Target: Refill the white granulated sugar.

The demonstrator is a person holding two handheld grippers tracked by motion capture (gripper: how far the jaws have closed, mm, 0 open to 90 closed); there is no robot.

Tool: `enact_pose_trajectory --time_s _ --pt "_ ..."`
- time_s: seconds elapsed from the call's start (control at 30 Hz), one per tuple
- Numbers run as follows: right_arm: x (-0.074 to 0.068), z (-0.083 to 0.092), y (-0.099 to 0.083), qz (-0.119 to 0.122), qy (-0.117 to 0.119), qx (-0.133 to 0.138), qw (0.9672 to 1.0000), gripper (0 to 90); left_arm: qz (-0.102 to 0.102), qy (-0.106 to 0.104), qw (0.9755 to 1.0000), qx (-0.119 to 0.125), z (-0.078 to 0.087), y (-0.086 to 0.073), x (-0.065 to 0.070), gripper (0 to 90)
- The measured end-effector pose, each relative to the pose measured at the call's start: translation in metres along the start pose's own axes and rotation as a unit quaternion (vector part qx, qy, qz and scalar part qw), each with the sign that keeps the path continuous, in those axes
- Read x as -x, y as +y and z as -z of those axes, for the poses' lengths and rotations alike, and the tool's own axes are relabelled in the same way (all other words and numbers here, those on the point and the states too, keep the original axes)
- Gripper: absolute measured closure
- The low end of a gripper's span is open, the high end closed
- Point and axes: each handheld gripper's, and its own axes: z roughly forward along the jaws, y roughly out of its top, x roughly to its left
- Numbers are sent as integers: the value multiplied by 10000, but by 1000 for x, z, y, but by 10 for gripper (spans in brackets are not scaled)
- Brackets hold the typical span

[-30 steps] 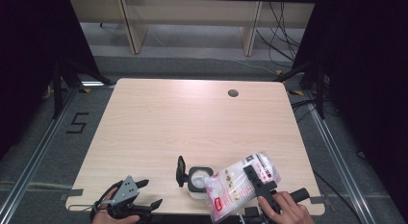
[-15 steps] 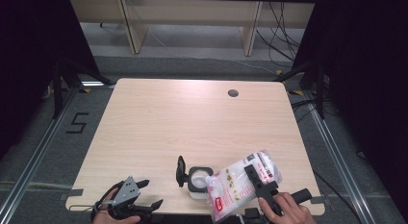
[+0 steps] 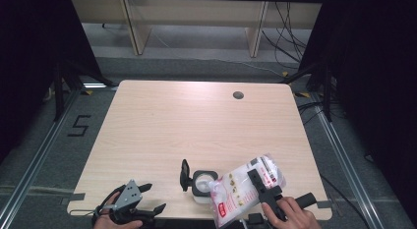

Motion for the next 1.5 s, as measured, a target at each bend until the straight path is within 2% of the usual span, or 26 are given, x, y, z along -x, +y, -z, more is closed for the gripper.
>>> enact_pose_trajectory --time_s 0.03,0.07,0.17,0.2,0.27,0.4,0.5,0.53,0.57,0.6,0.7,0.73,0.8,0.83,0.87,0.9,0.93,1.0,1.03,1.07,1.1,1.17,1.23,1.37,1.47,1.5 --pt "1 0 0 29 10 21 10000 516 115 -64 9998 116 -1 0 2 201" --pt "1 0 -1 22 7 10 10000 516 -166 -19 9998 66 -1 0 -2 201" --pt "0 -1 -3 -74 26 44 10000 516 13 -43 10000 50 -1 0 0 201" --pt "-1 -1 -3 -25 23 51 10000 516 -48 -58 10000 56 -1 0 0 201" --pt "-2 0 -4 -140 48 -47 9999 516 15 -48 10000 61 -1 0 0 201" --pt "0 1 -4 -46 30 -59 10000 517 -175 -11 9998 2 0 1 -2 201" --pt "-1 1 -3 -68 39 -27 10000 517 -100 -19 9999 50 0 0 -1 201" --pt "0 0 -2 1 31 14 10000 516 13 -68 9998 161 -2 0 1 201" --pt "-1 0 -2 -59 36 -15 10000 517 124 -85 9999 81 -1 0 2 201" --pt "-1 1 -2 -74 36 -23 10000 517 143 -81 9998 138 -1 0 2 201" --pt "0 0 -3 -38 25 36 10000 517 98 -77 9998 158 -2 0 1 202" --pt "2 0 -3 -8 8 47 10000 517 -43 -77 9999 139 -1 0 0 201" --pt "0 1 -5 -196 54 50 9998 517 96 -56 9999 82 -1 0 1 202" --pt "-1 1 -5 -212 68 30 9997 517 82 -52 9999 81 -1 0 1 201" --pt "0 -1 -6 -63 37 78 9999 517 9 -78 9998 158 -2 1 1 201" --pt "-1 -1 -6 -113 56 54 9999 517 133 -91 9998 118 -2 0 2 201" --pt "-2 0 -6 -178 75 -5 9998 517 76 -84 9999 54 -1 0 1 202" --pt "-2 1 -7 -220 71 -9 9997 517 73 -50 9999 120 -1 0 1 202" --pt "-1 1 -7 -230 75 4 9997 517 -49 -47 9999 85 -1 1 -1 202" --pt "-1 1 -7 -209 54 20 9998 517 141 -75 9998 156 -2 0 2 201" --pt "1 0 -6 -117 42 72 9999 518 91 -91 9999 64 -1 0 1 201" --pt "1 0 -6 -81 45 76 9999 518 108 -66 9998 122 -1 0 2 201" --pt "0 -1 -6 -78 71 92 9999 518 0 -67 9999 145 -1 1 1 201" --pt "-1 -1 -5 -96 67 90 9999 518 111 -65 9998 138 -1 0 2 202" --pt "0 0 -6 -71 70 107 9999 518 -67 -61 9999 79 0 1 0 202" --pt "0 0 -6 -72 71 100 9999 518 77 -87 9999 60 -1 1 1 202"
